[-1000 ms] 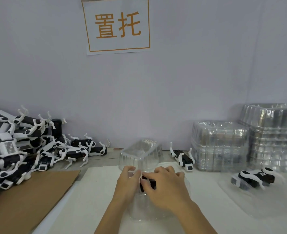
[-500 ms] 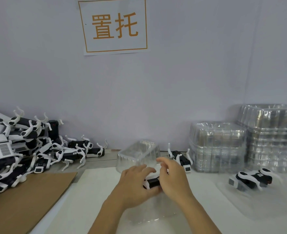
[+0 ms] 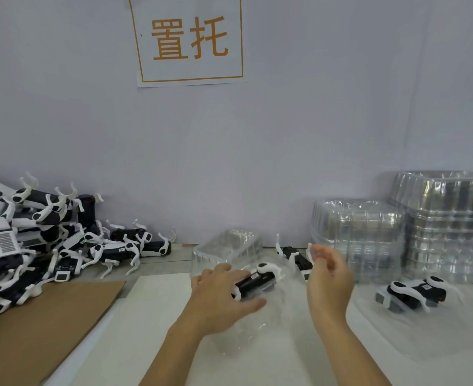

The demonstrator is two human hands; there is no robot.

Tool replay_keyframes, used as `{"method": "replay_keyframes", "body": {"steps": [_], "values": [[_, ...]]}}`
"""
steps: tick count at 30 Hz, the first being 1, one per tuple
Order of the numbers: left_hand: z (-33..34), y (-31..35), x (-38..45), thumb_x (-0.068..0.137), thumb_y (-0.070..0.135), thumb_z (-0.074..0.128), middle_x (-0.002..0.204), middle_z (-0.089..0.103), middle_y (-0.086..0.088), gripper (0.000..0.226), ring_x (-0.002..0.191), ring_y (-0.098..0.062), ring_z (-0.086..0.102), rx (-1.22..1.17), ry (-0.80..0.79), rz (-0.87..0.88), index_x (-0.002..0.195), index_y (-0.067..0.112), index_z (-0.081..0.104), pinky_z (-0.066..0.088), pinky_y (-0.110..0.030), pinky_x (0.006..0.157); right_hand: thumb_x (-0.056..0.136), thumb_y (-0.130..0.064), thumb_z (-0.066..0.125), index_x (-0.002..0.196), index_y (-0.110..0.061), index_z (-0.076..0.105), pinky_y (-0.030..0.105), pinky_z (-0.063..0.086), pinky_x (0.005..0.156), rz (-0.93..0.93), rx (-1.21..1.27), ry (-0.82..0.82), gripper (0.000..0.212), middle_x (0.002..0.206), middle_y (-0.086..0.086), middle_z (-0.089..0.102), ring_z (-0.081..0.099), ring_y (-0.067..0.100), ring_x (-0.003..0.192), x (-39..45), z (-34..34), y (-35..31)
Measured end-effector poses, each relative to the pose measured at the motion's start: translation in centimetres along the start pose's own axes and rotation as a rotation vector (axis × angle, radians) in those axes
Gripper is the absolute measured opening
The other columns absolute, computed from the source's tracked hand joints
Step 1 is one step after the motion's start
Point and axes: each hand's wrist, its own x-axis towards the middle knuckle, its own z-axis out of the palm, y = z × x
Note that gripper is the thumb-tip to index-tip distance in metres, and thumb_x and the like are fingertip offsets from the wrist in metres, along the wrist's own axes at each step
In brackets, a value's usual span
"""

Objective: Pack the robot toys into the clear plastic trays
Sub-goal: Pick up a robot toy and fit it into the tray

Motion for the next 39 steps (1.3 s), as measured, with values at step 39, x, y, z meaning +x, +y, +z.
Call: {"method": "replay_keyframes", "body": {"steps": [39], "values": [[-2.6, 3.6, -4.1, 0.083, 0.062, 0.059, 0.109, 0.075, -0.011, 0.053, 0.103, -0.033, 0.07, -1.431, 0.318, -0.295, 0.112, 0.021, 0.074, 0.052, -0.05, 0.095, 0.084, -0.002, 0.075, 0.102, -0.012, 0.077, 0.023, 0.054, 0.075, -0.059, 0.015, -0.856, 0.021, 0.094, -0.001, 0.076, 0.07, 0.017, 0.082, -3.2, 1.5, -1.9]]}}
